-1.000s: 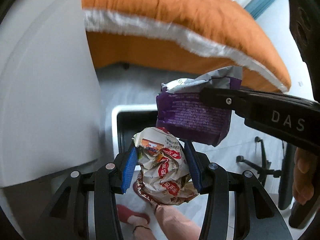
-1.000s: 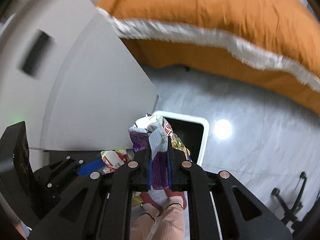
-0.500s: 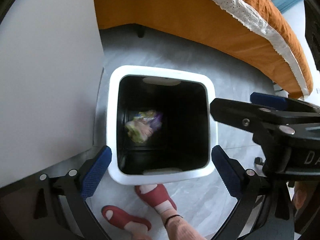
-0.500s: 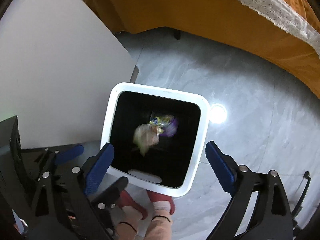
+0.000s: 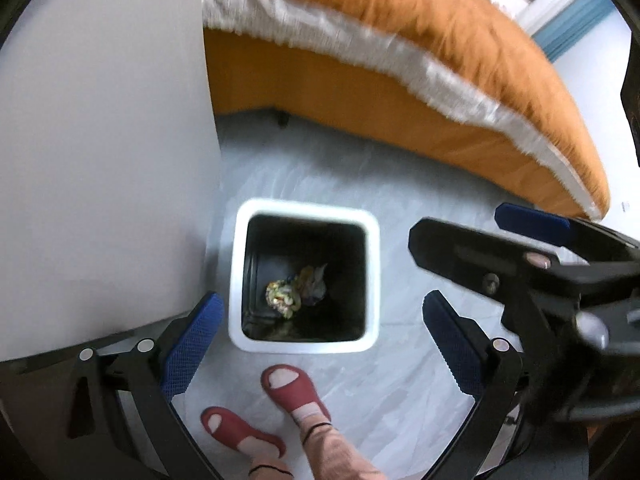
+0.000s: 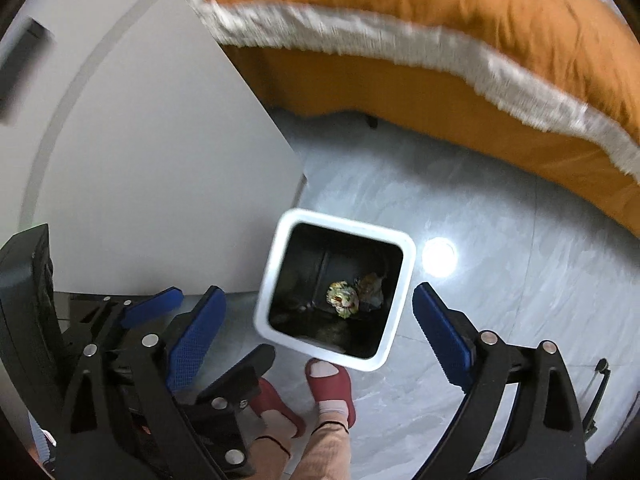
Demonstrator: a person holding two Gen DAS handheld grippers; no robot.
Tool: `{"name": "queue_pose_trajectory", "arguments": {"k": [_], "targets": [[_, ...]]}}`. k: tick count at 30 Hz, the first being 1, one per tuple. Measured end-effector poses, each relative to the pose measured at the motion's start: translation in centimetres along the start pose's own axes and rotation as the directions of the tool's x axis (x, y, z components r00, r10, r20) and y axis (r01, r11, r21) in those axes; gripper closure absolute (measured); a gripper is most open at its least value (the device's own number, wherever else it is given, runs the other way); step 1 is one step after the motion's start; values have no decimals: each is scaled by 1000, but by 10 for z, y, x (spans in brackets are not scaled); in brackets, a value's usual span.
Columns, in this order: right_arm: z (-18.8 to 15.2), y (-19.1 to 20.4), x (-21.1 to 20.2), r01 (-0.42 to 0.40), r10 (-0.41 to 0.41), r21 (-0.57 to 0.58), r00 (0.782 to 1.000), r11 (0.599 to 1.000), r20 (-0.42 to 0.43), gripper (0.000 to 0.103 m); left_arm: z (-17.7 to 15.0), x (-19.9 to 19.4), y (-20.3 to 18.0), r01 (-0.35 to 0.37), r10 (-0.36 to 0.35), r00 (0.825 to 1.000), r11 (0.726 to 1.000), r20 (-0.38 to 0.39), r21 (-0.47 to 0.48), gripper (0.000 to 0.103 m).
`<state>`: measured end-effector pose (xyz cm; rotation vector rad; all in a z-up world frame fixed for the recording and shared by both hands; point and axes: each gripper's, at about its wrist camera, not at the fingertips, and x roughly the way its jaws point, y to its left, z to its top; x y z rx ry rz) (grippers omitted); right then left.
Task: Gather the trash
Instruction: 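Raise both tools back toward the trash pile on the desk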
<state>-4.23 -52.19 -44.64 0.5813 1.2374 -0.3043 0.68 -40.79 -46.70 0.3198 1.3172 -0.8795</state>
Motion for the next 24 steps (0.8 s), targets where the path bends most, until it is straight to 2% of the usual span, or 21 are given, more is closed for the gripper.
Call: {"name": "queue_pose_trajectory", "arguments": {"k": [2,6,8,9,11,14,17,20,24], "targets": [[4,9,-34,-24,25,-30,1000,999,14,7,6,-30,-10,8,-8,999,1000,34,5,5],[11,27,-117,-29,37,-73,992,997,120,7,21,-118,-37,22,-25,989,1000,147,22,5],[18,37,-168,-44,60,-82,978,996,199,5,26,-159,-45,38,-43,977,999,208,27,5],[21,40,-186,-56,74,-85,971,995,226,5,29,-190,-49,38,-43,965,999,258,23,5],[30,54,-225,-91,116,-101,952,991,284,5,29,-222,-50,25,-27,950,1000,310,12,5],[40,78,-263,-135,182,-161,926,978,330,5,25,-275,-41,-15,27,917,999,399,-34,5],[46,113,-288,-165,249,-252,901,954,355,5,13,-319,-22,-97,132,873,990,469,-97,5],[50,155,-301,-190,317,-352,882,917,349,5,-4,-354,7,-193,262,823,964,505,-185,5],[51,205,-308,-198,371,-463,872,864,318,5,-29,-393,54,-268,410,764,904,499,-333,5]]}}
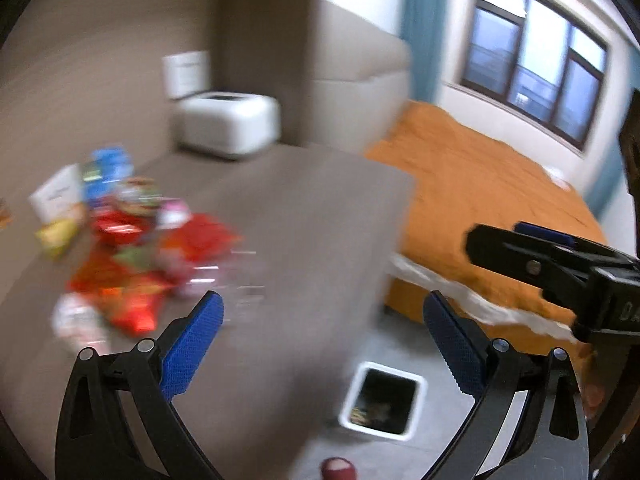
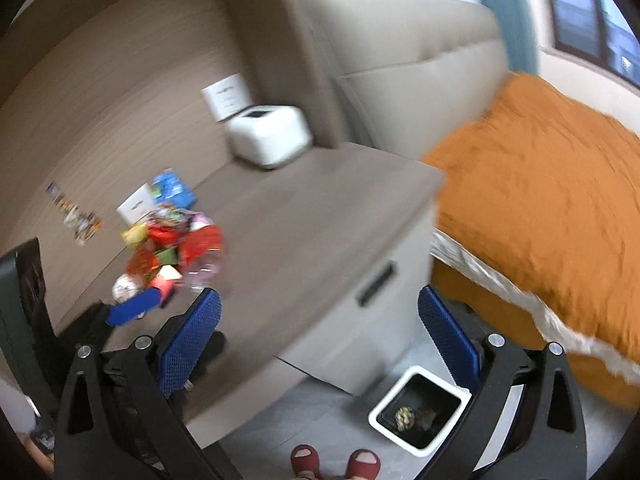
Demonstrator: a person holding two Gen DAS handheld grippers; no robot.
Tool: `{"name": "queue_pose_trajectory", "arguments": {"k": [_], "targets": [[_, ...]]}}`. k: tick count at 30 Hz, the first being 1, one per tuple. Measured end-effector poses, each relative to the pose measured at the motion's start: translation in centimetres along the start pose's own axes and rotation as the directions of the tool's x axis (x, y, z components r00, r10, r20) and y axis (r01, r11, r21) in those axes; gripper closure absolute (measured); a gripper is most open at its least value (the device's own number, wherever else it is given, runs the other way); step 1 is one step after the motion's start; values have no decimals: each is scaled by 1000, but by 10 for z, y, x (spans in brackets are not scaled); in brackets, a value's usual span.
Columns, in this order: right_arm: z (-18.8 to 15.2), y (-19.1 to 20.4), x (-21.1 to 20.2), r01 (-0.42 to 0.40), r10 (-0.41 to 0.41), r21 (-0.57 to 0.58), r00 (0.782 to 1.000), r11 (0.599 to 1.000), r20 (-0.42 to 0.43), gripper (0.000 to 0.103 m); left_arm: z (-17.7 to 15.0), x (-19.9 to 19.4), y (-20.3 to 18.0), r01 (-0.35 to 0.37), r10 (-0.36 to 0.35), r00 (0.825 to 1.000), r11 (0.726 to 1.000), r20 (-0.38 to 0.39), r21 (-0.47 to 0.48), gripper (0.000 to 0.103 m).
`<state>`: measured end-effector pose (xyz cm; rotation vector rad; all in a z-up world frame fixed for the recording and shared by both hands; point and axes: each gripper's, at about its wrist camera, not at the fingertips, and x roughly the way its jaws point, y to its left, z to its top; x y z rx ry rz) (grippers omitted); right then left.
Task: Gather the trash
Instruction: 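Raise both tools back toward the trash pile on the desk, then grasp the clear tissue bag with left tool while right tool grasps orange-labelled bottle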
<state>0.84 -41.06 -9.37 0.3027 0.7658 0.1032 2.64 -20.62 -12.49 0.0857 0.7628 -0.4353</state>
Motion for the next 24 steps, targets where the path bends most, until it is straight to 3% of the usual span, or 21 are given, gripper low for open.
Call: {"name": "queue_pose_trajectory", "arguments": {"k": [6,12,20,24], "targets": [[12,61,30,-79,73,-143,996,987,-47,5,-5,-27,84,-203,206,978,973,16,-105,5],[9,99,63,-107,86,-217,991,970,-102,5,-19,-29,146,-305,306,952,937,-17,-171,5],[-7,123,113,-86,35,-291,983,953,-178,5,-34,-6,177,-266,257,964,944,-71,-195,5],[-11,127,131,-75,10,-323,980,944,-199,5,-35,8,188,-205,186,976,956,-110,-208,5]]}}
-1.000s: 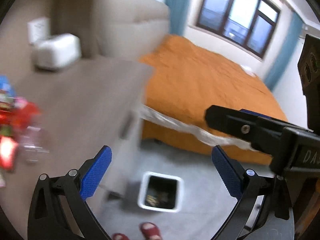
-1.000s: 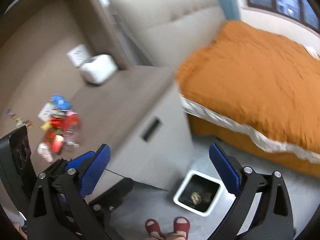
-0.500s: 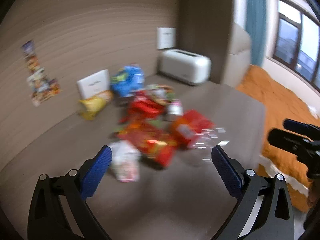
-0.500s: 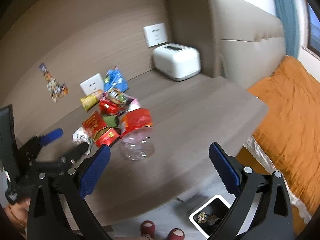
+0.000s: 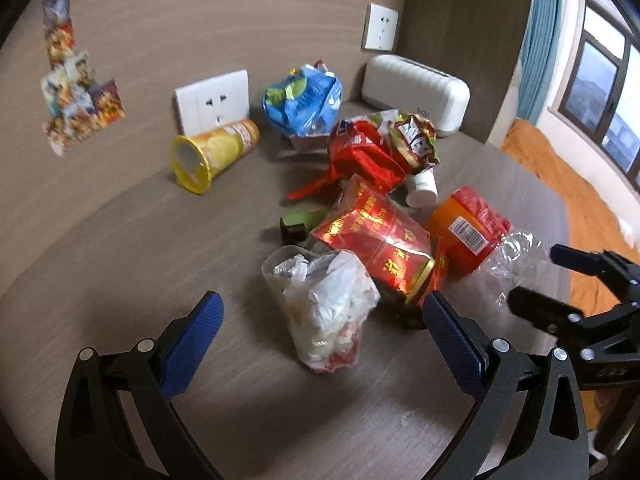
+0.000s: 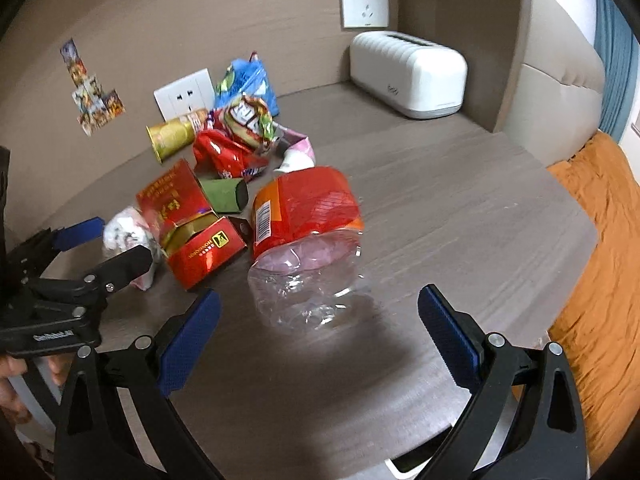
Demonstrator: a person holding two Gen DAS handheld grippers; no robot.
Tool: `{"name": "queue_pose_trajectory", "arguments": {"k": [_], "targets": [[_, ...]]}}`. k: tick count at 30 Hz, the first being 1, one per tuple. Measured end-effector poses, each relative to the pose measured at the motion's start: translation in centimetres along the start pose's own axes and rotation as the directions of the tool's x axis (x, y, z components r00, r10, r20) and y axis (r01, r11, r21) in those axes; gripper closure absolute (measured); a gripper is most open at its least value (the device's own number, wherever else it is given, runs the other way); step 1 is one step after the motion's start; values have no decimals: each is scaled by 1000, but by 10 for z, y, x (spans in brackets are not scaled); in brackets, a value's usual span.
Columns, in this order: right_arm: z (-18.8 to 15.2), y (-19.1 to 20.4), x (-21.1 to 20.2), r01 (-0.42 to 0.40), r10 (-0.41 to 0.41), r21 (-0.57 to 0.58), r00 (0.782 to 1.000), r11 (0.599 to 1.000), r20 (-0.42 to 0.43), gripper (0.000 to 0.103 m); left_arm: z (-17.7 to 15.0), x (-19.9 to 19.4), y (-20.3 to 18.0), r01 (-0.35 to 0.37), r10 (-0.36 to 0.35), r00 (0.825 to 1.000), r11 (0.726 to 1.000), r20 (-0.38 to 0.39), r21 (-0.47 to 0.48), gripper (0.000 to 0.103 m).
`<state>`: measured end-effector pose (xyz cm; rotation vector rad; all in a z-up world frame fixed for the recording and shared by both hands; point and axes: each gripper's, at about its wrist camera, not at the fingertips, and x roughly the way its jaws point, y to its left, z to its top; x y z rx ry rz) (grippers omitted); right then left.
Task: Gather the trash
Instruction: 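Grasp the clear tissue bag with left tool while right tool grasps orange-labelled bottle, then carry both items over the white bin and open both tools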
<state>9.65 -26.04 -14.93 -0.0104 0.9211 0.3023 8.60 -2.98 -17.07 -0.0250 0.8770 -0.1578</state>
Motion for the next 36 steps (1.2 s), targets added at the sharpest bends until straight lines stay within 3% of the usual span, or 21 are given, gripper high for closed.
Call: {"name": "queue_pose_trajectory", "arguments": {"k": [2,5,7,8,9,14,20,26,31,36], "targets": [[2,3,7,10,-10,-13,1000,1000,-5,5,1,4,4,19,-19,1000,1000,-13,-4,7],[6,5,15,15,-15,-13,1000,1000,-1,5,3,15,9,65,-66,997,998,-41,-18,32],[8,7,19,23,-23,-19,1000,1000,1,11,1,19,11,86,-87,994,996,-62,-20,43],[8,7,20,28,-28,-24,1000,999,0,24,0,20,11,94,-95,993,995,-72,-20,50],[9,8,22,26,-26,-27,1000,999,-7,29,-1,20,10,100,-101,992,995,-75,-15,50],[10,6,19,13,-13,-16,1000,1000,-14,29,-2,5,5,100,-99,994,995,-54,24,53],[17,2,-16,9,-10,8,998,1000,65,29,10,-30,-12,115,-115,993,990,-3,87,53],[23,-19,-65,15,-27,76,986,997,163,29,29,-57,-50,169,-180,982,972,50,164,53],[16,-47,-103,51,-84,155,974,987,212,29,32,-64,-98,229,-248,968,936,37,268,53],[-12,-84,-136,99,-162,274,963,957,216,29,23,-60,-153,300,-317,948,880,-15,368,53]]}}
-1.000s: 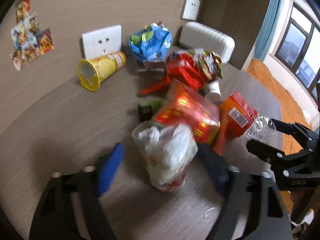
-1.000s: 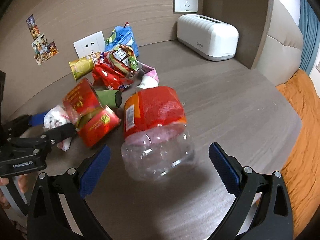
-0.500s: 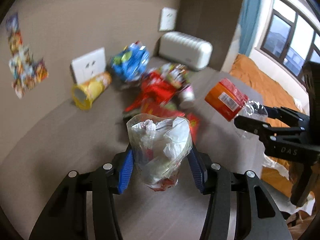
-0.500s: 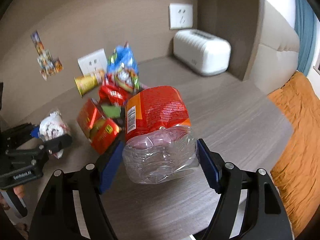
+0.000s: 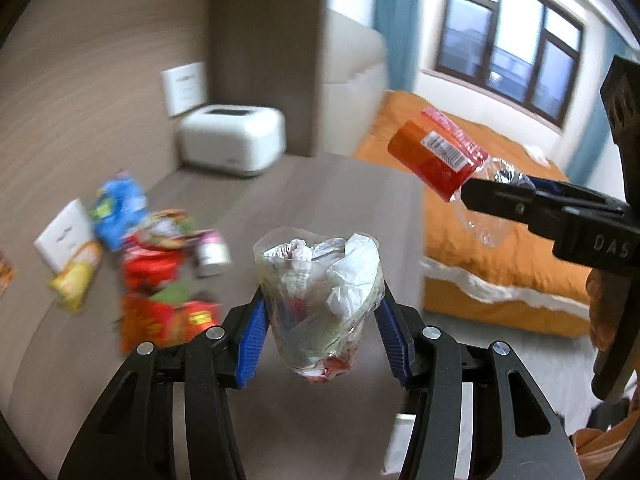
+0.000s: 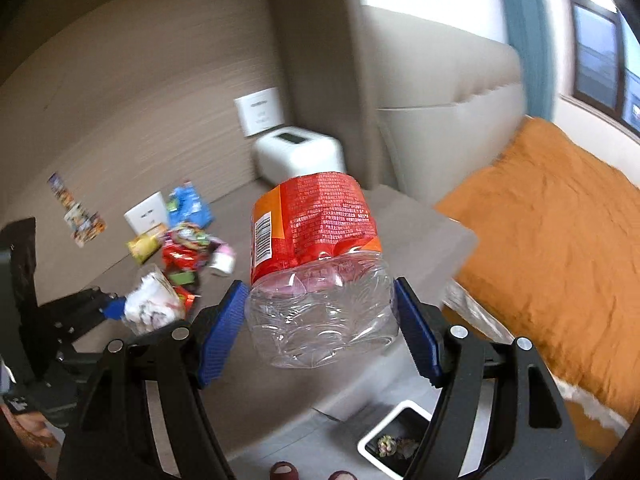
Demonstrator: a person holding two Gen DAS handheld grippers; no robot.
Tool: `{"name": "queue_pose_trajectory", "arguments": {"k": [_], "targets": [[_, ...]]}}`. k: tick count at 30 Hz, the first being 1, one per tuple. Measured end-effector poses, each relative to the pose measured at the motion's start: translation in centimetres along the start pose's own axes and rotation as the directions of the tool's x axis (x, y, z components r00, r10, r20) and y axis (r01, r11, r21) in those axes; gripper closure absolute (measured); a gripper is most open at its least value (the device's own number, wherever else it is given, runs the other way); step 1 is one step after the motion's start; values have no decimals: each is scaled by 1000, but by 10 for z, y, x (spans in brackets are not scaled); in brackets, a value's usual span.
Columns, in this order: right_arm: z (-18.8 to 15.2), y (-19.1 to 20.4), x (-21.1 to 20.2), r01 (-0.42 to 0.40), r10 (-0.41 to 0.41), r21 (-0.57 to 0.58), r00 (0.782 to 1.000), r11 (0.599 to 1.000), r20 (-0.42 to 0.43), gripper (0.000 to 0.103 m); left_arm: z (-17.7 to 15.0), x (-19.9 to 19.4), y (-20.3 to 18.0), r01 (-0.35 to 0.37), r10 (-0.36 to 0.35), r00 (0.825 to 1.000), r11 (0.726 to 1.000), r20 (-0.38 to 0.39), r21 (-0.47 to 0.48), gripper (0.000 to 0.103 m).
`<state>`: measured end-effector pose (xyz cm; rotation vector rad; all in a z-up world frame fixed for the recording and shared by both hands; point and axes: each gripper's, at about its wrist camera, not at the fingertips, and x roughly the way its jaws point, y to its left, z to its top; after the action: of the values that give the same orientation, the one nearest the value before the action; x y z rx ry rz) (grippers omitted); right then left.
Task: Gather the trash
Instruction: 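Carry both items over the white bin and open both tools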
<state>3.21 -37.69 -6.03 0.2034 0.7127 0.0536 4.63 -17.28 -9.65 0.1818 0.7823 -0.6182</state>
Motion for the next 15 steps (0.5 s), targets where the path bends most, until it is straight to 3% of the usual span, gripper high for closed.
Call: {"name": "queue_pose_trajectory", "arguments": {"k": [8,15], "targets": [[-41,-70,-31,142,-135,157,989,977,-53,29,3,43,-77,140,-131,989,981,-75,137,53],[-77,-102,-39,212,-189,222,974,952,-121,29,-11,88,-128,236,-203,962,954,-181,184,53]]}}
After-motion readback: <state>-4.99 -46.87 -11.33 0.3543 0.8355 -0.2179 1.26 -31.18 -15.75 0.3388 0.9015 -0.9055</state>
